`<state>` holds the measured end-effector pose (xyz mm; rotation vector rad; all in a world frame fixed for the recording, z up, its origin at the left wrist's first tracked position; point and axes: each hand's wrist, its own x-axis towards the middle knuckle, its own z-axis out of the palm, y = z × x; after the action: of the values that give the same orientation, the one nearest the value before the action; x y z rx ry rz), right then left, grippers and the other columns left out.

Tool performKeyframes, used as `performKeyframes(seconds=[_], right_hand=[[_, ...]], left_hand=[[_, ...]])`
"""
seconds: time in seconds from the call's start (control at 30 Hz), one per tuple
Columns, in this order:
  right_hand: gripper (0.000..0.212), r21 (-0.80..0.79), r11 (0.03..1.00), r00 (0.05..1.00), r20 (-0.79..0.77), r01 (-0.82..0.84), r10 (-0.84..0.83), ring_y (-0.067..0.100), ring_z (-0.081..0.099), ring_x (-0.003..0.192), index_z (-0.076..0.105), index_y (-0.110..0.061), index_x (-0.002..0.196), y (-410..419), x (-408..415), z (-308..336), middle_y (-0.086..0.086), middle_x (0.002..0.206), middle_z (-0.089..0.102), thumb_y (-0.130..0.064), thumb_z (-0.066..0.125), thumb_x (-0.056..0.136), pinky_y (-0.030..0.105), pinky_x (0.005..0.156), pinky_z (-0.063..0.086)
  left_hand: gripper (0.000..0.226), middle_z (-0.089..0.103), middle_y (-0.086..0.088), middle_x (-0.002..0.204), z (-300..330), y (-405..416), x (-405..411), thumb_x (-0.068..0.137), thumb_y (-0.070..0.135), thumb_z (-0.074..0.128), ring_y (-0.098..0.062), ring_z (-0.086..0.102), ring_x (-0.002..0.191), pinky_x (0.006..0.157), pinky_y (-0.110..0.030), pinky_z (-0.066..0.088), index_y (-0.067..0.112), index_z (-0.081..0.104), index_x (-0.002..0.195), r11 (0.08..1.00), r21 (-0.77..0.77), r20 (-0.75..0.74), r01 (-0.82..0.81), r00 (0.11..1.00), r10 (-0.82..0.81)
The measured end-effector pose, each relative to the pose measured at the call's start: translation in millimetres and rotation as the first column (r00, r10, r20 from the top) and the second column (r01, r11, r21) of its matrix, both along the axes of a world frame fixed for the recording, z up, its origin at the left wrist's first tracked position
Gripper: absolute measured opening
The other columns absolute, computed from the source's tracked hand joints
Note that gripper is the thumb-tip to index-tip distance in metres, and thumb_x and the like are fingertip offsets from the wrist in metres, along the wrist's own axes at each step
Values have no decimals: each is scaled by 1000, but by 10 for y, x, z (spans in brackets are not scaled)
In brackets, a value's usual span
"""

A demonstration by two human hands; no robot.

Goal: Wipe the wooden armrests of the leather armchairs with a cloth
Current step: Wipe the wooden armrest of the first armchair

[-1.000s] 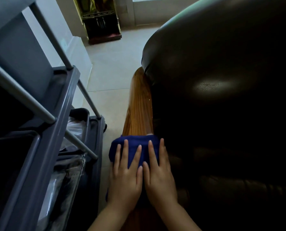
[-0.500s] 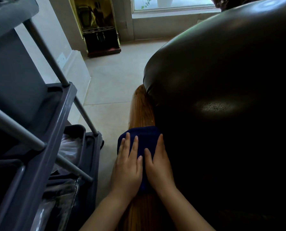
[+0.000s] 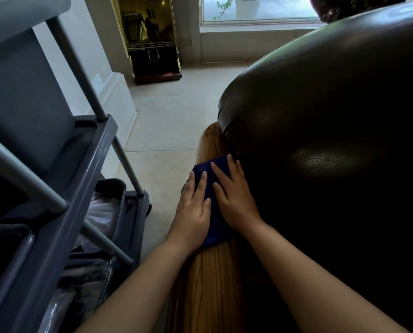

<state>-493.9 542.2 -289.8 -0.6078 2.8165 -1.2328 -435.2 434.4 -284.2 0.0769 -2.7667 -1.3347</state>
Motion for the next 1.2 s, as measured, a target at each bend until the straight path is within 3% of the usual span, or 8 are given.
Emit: performKeyframes(seconds=[0.07, 0.2, 0.33, 0.53, 0.63, 0.9, 1.07, 1.2], right_hand=[[44, 20, 1000, 1000, 4, 12, -12, 7, -10, 141, 29, -37, 139, -14, -40, 10, -8, 157, 2, -31, 35, 96, 32, 109, 9], [44, 141, 990, 1000, -5, 2, -2, 13, -9, 142, 30, -36, 139, -26, -66, 66, -7, 157, 7, -33, 33, 96, 40, 111, 19], [42, 208, 973, 993, -51, -98, 111, 18, -8, 143, 32, -28, 140, 12, -58, 118, -4, 156, 16, -27, 32, 97, 34, 114, 7], [45, 201, 947, 964, -38, -250, 262, 10, -4, 142, 32, -31, 139, 154, 108, 119, -8, 155, 18, -23, 33, 95, 39, 115, 4], [58, 107, 951, 957, 49, -289, 286, -5, -11, 136, 26, -35, 141, 257, 274, 90, -16, 154, 11, -28, 30, 84, 30, 114, -4], [69, 129, 926, 927, 177, -355, 331, -22, -21, 125, 11, -47, 139, 431, 700, 108, -32, 143, -6, -41, 37, 75, 24, 109, -8], [70, 123, 916, 909, 230, -381, 347, -14, -18, 131, 8, -47, 139, 547, 996, 138, -29, 144, -6, -32, 50, 85, 24, 111, -5], [63, 125, 928, 927, 191, -350, 324, -8, -6, 137, 23, -39, 139, 637, 1251, 208, -26, 145, 6, -26, 56, 88, 22, 112, 1]], left_hand=[[54, -3, 2, 157, -5, -7, -32, 97, 22, 31, -12, -3, 144, 118, -31, 4, 33, 5, 143, 999, 28, 15, -23, 1000, 22], [52, 2, 1, 157, -9, 14, -25, 97, 23, 31, -11, 2, 143, 109, -20, 4, 28, 11, 144, 997, 23, 19, -73, 997, 73], [51, 4, -2, 157, 17, 61, 44, 97, 24, 30, -15, 7, 143, 110, -23, 10, 26, 11, 145, 993, 6, 56, -115, 992, 115], [54, 0, -2, 158, 41, 157, 342, 97, 28, 30, -20, 14, 143, 114, -34, 22, 28, 5, 145, 976, -146, 55, -161, 984, 170], [54, -1, 2, 157, 33, 170, 532, 97, 30, 30, -16, 13, 142, 111, -30, 23, 31, 3, 144, 978, -149, 50, -148, 986, 157], [56, -13, 18, 150, 40, 107, 993, 96, 30, 34, -8, -2, 142, 111, -23, 6, 46, -5, 133, 998, -59, 99, -30, 994, 35], [69, -11, 20, 150, 159, -48, 1247, 90, 32, 50, -5, -3, 142, 116, -32, 9, 51, -1, 133, 996, -1, 224, 90, 971, -88], [77, 3, 15, 155, 272, -118, 1433, 80, 32, 65, -4, 10, 139, 107, -21, 14, 44, 17, 139, 992, -46, 259, 114, 961, -99]])
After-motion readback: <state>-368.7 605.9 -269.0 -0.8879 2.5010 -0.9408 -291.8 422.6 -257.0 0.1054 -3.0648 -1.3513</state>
